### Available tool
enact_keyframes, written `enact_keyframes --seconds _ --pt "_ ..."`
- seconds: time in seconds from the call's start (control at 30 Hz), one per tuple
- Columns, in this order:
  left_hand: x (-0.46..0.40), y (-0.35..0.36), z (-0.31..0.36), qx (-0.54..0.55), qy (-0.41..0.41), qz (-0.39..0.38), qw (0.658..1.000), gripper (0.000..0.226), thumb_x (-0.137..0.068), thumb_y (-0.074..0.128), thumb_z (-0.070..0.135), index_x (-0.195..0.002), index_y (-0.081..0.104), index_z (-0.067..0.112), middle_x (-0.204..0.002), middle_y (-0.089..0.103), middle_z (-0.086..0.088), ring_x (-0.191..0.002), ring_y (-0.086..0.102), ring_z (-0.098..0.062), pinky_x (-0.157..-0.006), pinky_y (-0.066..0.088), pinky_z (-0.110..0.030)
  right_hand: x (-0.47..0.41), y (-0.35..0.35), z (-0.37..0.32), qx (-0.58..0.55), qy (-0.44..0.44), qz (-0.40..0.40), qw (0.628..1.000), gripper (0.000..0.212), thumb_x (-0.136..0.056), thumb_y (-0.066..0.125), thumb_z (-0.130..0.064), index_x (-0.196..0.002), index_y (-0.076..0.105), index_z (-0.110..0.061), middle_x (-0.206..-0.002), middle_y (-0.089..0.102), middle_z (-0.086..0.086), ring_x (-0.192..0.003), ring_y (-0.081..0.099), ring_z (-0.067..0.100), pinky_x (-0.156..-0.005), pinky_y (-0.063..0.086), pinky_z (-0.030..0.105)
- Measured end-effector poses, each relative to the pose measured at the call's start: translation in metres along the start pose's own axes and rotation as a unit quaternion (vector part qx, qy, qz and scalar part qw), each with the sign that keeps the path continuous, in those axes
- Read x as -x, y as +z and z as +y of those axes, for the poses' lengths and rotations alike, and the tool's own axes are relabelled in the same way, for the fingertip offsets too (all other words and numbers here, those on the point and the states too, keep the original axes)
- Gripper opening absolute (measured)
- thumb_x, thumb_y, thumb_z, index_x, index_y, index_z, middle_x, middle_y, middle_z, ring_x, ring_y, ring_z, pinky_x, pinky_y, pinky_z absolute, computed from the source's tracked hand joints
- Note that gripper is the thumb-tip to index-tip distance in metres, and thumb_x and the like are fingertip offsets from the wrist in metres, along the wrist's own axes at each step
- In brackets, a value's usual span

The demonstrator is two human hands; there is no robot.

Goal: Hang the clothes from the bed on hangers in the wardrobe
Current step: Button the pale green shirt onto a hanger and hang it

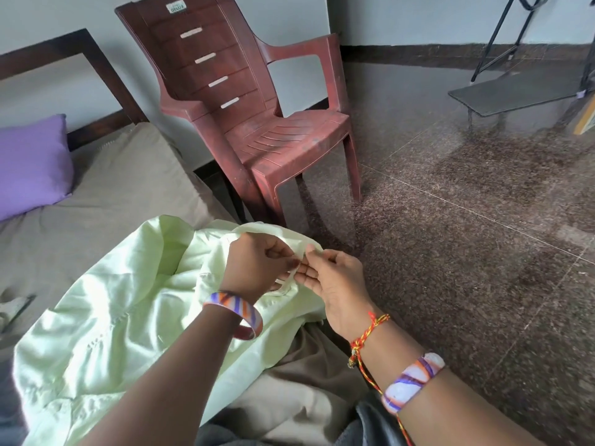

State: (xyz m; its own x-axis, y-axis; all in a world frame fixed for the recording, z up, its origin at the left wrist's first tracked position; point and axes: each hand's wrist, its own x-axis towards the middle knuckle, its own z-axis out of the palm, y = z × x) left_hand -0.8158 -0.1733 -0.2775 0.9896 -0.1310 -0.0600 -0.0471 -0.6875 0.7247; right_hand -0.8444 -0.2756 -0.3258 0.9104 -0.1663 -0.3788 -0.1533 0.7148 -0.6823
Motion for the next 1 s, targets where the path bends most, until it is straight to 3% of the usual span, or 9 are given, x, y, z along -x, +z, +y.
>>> enact_keyframes --seconds 0.13,0.27,0.33,0.6,0.67,0.73,0.83,1.0 --pt "0.007 0.000 -0.005 -0.045 0.048 -0.006 0.998 0.012 -0.076 0.073 0.004 -0.069 0.067 0.012 -0.060 0.065 -0.001 -0.055 0.065 -0.020 -0.046 0.056 -0.030 0.003 -0.003 0.002 0.009 0.012 0.003 1.000 0.034 -0.075 0.068 0.013 -0.082 0.043 -0.009 -0.082 0.059 0.013 -0.058 0.064 0.015 -0.059 0.058 0.024" --pt "0.005 -0.016 -0.013 0.107 -0.086 -0.104 0.985 0.010 -0.079 0.071 0.004 -0.074 0.068 0.012 -0.062 0.067 0.001 -0.062 0.065 -0.009 -0.058 0.058 -0.029 0.005 -0.007 0.005 0.014 0.033 -0.031 0.999 0.033 -0.079 0.063 0.013 -0.077 0.042 -0.012 -0.079 0.061 0.009 -0.070 0.062 0.016 -0.064 0.056 0.024" --pt "0.005 -0.020 -0.016 0.145 -0.114 -0.130 0.974 0.008 -0.081 0.069 0.006 -0.076 0.068 0.012 -0.062 0.067 0.002 -0.063 0.065 -0.009 -0.063 0.058 -0.030 0.006 -0.008 0.008 -0.004 0.050 -0.044 0.998 0.030 -0.080 0.061 0.014 -0.079 0.044 -0.011 -0.076 0.062 0.008 -0.068 0.063 0.014 -0.061 0.057 0.022" --pt "0.005 -0.015 -0.025 0.239 -0.182 -0.139 0.944 0.009 -0.080 0.066 0.002 -0.073 0.065 0.009 -0.059 0.061 -0.005 -0.049 0.060 -0.008 -0.052 0.055 -0.021 0.009 -0.011 0.022 -0.088 0.113 -0.048 0.989 0.023 -0.084 0.059 0.009 -0.072 0.051 -0.009 -0.070 0.066 0.007 -0.058 0.067 0.010 -0.058 0.057 0.020" --pt "0.006 -0.010 -0.029 0.175 -0.147 -0.103 0.968 0.010 -0.078 0.070 0.004 -0.071 0.066 0.010 -0.060 0.062 -0.008 -0.048 0.060 -0.008 -0.052 0.055 -0.019 0.009 -0.012 0.026 -0.083 0.112 -0.037 0.990 0.025 -0.085 0.057 0.010 -0.074 0.049 -0.011 -0.076 0.064 0.008 -0.063 0.066 0.011 -0.060 0.057 0.019" --pt "0.006 -0.005 -0.030 0.003 -0.056 -0.049 0.997 0.009 -0.077 0.074 0.013 -0.070 0.069 0.014 -0.061 0.066 -0.005 -0.049 0.059 -0.007 -0.054 0.052 -0.017 0.009 -0.012 0.030 -0.069 0.104 -0.029 0.992 0.026 -0.086 0.054 0.012 -0.077 0.048 -0.012 -0.075 0.063 0.006 -0.061 0.066 0.010 -0.061 0.056 0.019" --pt "0.008 0.002 -0.025 -0.131 0.040 0.010 0.991 0.010 -0.072 0.076 0.021 -0.068 0.071 0.014 -0.063 0.066 0.003 -0.054 0.056 -0.004 -0.055 0.045 -0.015 0.010 -0.012 0.034 -0.064 0.103 -0.032 0.992 0.026 -0.089 0.049 0.012 -0.076 0.049 -0.011 -0.070 0.059 0.003 -0.060 0.062 0.008 -0.061 0.056 0.019" --pt "0.005 0.010 -0.019 -0.243 0.035 0.005 0.969 0.018 -0.074 0.070 0.025 -0.077 0.070 0.008 -0.077 0.068 -0.004 -0.074 0.063 -0.019 -0.064 0.052 -0.029 0.015 -0.016 0.040 -0.131 0.154 -0.019 0.979 0.011 -0.097 0.047 -0.015 -0.088 0.053 -0.013 -0.081 0.058 0.004 -0.073 0.056 0.012 -0.073 0.050 0.025"
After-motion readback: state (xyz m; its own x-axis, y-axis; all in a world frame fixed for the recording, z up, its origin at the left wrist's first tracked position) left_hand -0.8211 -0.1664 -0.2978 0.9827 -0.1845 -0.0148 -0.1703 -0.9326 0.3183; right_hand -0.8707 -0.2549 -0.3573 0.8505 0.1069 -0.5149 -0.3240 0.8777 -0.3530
